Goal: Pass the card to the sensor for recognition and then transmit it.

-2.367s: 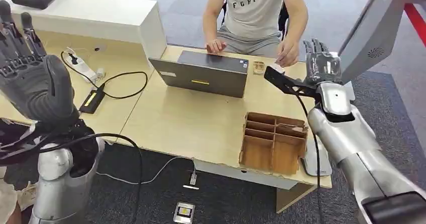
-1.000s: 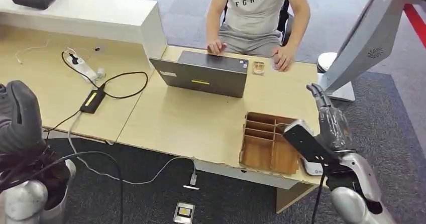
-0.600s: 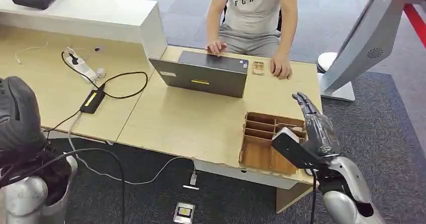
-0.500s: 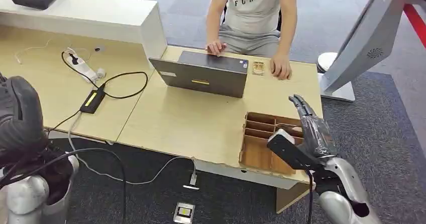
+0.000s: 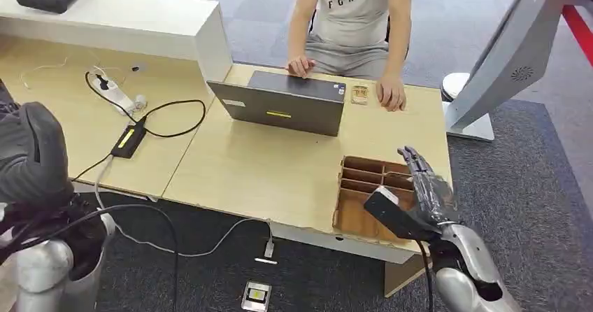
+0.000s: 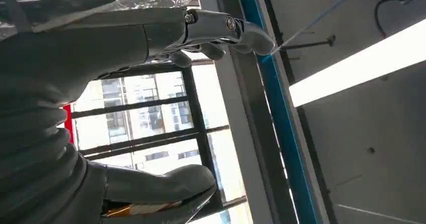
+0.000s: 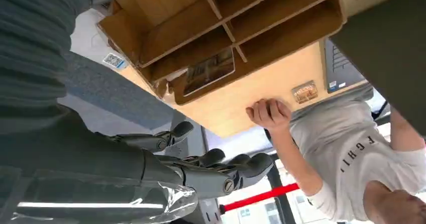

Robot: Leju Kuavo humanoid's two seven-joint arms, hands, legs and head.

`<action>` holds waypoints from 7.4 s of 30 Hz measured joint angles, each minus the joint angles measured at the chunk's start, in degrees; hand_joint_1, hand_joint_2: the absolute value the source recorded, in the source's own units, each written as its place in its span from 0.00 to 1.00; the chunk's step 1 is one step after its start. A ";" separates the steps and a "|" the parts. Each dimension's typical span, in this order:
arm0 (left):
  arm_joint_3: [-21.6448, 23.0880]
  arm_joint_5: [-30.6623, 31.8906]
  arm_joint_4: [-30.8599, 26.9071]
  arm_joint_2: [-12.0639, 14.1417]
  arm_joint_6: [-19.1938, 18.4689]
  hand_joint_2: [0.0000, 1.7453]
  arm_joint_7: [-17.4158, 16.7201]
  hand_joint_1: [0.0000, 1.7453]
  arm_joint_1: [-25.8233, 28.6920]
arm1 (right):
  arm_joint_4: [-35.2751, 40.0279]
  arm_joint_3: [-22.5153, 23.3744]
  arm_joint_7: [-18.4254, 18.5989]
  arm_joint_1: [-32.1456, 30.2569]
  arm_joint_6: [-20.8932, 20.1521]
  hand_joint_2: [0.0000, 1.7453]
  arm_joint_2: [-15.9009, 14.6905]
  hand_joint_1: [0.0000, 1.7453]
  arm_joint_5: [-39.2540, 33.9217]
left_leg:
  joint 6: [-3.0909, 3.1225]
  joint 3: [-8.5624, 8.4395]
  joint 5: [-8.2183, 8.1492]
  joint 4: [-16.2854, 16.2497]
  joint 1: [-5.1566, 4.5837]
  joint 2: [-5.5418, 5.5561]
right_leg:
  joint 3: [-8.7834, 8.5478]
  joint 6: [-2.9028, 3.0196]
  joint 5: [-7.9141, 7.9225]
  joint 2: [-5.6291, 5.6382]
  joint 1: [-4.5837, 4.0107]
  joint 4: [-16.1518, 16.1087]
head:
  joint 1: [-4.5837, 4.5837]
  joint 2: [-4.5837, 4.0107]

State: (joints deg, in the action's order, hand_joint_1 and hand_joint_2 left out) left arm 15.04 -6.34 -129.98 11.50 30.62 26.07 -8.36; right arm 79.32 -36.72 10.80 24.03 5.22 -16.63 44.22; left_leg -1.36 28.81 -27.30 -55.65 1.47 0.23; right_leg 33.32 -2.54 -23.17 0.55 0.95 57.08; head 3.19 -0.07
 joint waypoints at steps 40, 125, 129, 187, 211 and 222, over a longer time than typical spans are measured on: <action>3.47 -2.21 4.50 -0.63 -1.20 1.00 0.18 0.00 -3.59 | -14.93 0.28 -0.13 5.90 3.41 1.00 2.80 0.00 1.81 | 0.00 0.02 0.00 -0.01 0.00 0.00 | 0.01 -0.01 0.01 0.00 0.00 0.00 | 0.00 0.00; 2.43 1.84 1.71 -0.04 3.98 1.00 0.26 0.00 1.33 | 3.35 11.39 7.25 -1.13 7.72 1.00 -6.51 1.00 2.43 | 0.00 0.00 0.00 -0.02 -0.02 0.01 | 0.00 -0.02 0.02 0.00 0.02 0.00 | -0.02 0.00; 1.94 2.16 0.85 0.26 4.22 1.00 -0.13 0.00 1.79 | 3.54 13.22 7.98 -3.81 8.00 1.00 -7.96 1.00 0.85 | 0.00 0.02 0.00 -0.01 -0.01 0.01 | 0.00 -0.02 0.02 0.00 0.02 0.00 | 0.00 0.00; 3.34 -1.18 2.78 1.36 2.91 1.00 -0.15 0.00 -1.15 | -7.19 14.51 5.31 -15.26 12.02 1.00 -3.21 1.00 -2.52 | 0.00 0.00 0.00 0.00 -0.01 -0.02 | 0.01 -0.01 0.01 0.01 0.01 0.00 | 0.00 0.00; 4.26 -1.70 3.69 0.52 2.97 1.00 2.27 0.00 -2.79 | -0.54 15.60 4.11 2.15 6.25 1.00 -6.14 1.00 5.79 | 0.00 0.02 0.04 0.00 -0.02 -0.04 | 0.01 0.01 0.07 0.03 0.03 0.01 | -0.02 0.00; 5.01 -4.48 5.16 -0.61 0.71 1.00 4.81 0.00 -4.31 | -13.13 6.82 0.98 21.64 4.66 1.00 0.27 1.00 5.16 | -0.04 0.16 0.13 -0.01 0.00 0.03 | 0.09 0.02 0.09 -0.07 0.01 0.04 | 0.00 0.00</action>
State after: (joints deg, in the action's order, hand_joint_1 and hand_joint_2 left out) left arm 20.04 -10.82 -124.83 10.89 31.33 30.88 -12.66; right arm 66.19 -29.90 11.78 45.66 9.88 -16.36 49.37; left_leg -1.40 28.97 -27.16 -55.66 1.47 0.26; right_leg 33.41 -2.53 -23.08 0.49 0.96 57.12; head 3.19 -0.07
